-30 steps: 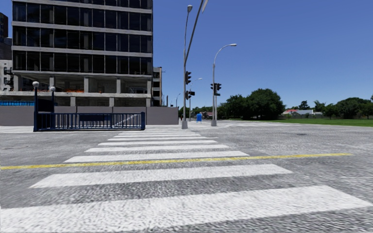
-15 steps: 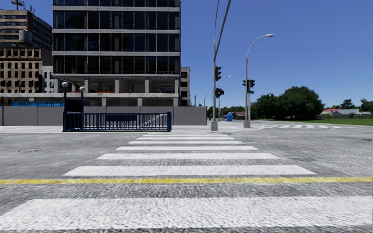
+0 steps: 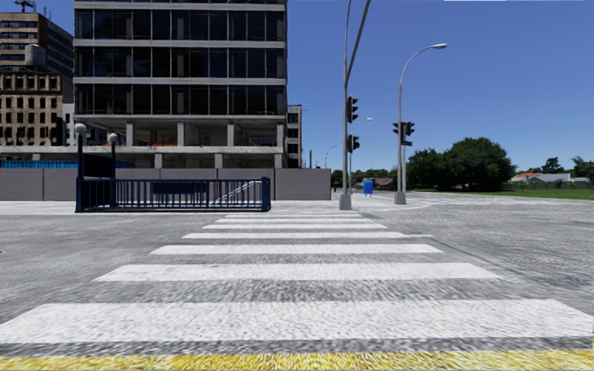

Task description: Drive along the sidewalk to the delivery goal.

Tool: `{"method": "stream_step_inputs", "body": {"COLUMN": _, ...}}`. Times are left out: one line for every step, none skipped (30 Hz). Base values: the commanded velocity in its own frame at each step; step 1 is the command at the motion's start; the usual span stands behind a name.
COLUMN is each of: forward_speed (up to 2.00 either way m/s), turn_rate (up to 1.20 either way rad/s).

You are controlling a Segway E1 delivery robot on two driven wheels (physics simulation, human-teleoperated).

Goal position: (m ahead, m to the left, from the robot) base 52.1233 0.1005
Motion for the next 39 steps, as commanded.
{"method": "stream_step_inputs", "body": {"forward_speed": 2.0, "turn_rate": -0.28}}
{"method": "stream_step_inputs", "body": {"forward_speed": 2.0, "turn_rate": -0.32}}
{"method": "stream_step_inputs", "body": {"forward_speed": 2.0, "turn_rate": -0.37}}
{"method": "stream_step_inputs", "body": {"forward_speed": 2.0, "turn_rate": -0.37}}
{"method": "stream_step_inputs", "body": {"forward_speed": 2.0, "turn_rate": -0.38}}
{"method": "stream_step_inputs", "body": {"forward_speed": 2.0, "turn_rate": -0.39}}
{"method": "stream_step_inputs", "body": {"forward_speed": 2.0, "turn_rate": -0.39}}
{"method": "stream_step_inputs", "body": {"forward_speed": 2.0, "turn_rate": -0.39}}
{"method": "stream_step_inputs", "body": {"forward_speed": 2.0, "turn_rate": -0.29}}
{"method": "stream_step_inputs", "body": {"forward_speed": 2.0, "turn_rate": 0.0}}
{"method": "stream_step_inputs", "body": {"forward_speed": 2.0, "turn_rate": 0.0}}
{"method": "stream_step_inputs", "body": {"forward_speed": 2.0, "turn_rate": 0.0}}
{"method": "stream_step_inputs", "body": {"forward_speed": 2.0, "turn_rate": 0.0}}
{"method": "stream_step_inputs", "body": {"forward_speed": 2.0, "turn_rate": 0.0}}
{"method": "stream_step_inputs", "body": {"forward_speed": 2.0, "turn_rate": 0.0}}
{"method": "stream_step_inputs", "body": {"forward_speed": 2.0, "turn_rate": 0.0}}
{"method": "stream_step_inputs", "body": {"forward_speed": 2.0, "turn_rate": 0.0}}
{"method": "stream_step_inputs", "body": {"forward_speed": 2.0, "turn_rate": 0.0}}
{"method": "stream_step_inputs", "body": {"forward_speed": 2.0, "turn_rate": 0.0}}
{"method": "stream_step_inputs", "body": {"forward_speed": 2.0, "turn_rate": 0.0}}
{"method": "stream_step_inputs", "body": {"forward_speed": 2.0, "turn_rate": 0.0}}
{"method": "stream_step_inputs", "body": {"forward_speed": 2.0, "turn_rate": 0.0}}
{"method": "stream_step_inputs", "body": {"forward_speed": 2.0, "turn_rate": 0.0}}
{"method": "stream_step_inputs", "body": {"forward_speed": 2.0, "turn_rate": 0.0}}
{"method": "stream_step_inputs", "body": {"forward_speed": 2.0, "turn_rate": 0.0}}
{"method": "stream_step_inputs", "body": {"forward_speed": 2.0, "turn_rate": 0.0}}
{"method": "stream_step_inputs", "body": {"forward_speed": 2.0, "turn_rate": 0.0}}
{"method": "stream_step_inputs", "body": {"forward_speed": 2.0, "turn_rate": 0.0}}
{"method": "stream_step_inputs", "body": {"forward_speed": 2.0, "turn_rate": 0.0}}
{"method": "stream_step_inputs", "body": {"forward_speed": 2.0, "turn_rate": 0.0}}
{"method": "stream_step_inputs", "body": {"forward_speed": 2.0, "turn_rate": 0.0}}
{"method": "stream_step_inputs", "body": {"forward_speed": 2.0, "turn_rate": 0.0}}
{"method": "stream_step_inputs", "body": {"forward_speed": 2.0, "turn_rate": 0.0}}
{"method": "stream_step_inputs", "body": {"forward_speed": 2.0, "turn_rate": 0.0}}
{"method": "stream_step_inputs", "body": {"forward_speed": 2.0, "turn_rate": 0.0}}
{"method": "stream_step_inputs", "body": {"forward_speed": 2.0, "turn_rate": 0.0}}
{"method": "stream_step_inputs", "body": {"forward_speed": 2.0, "turn_rate": 0.0}}
{"method": "stream_step_inputs", "body": {"forward_speed": 2.0, "turn_rate": 0.0}}
{"method": "stream_step_inputs", "body": {"forward_speed": 2.0, "turn_rate": 0.0}}
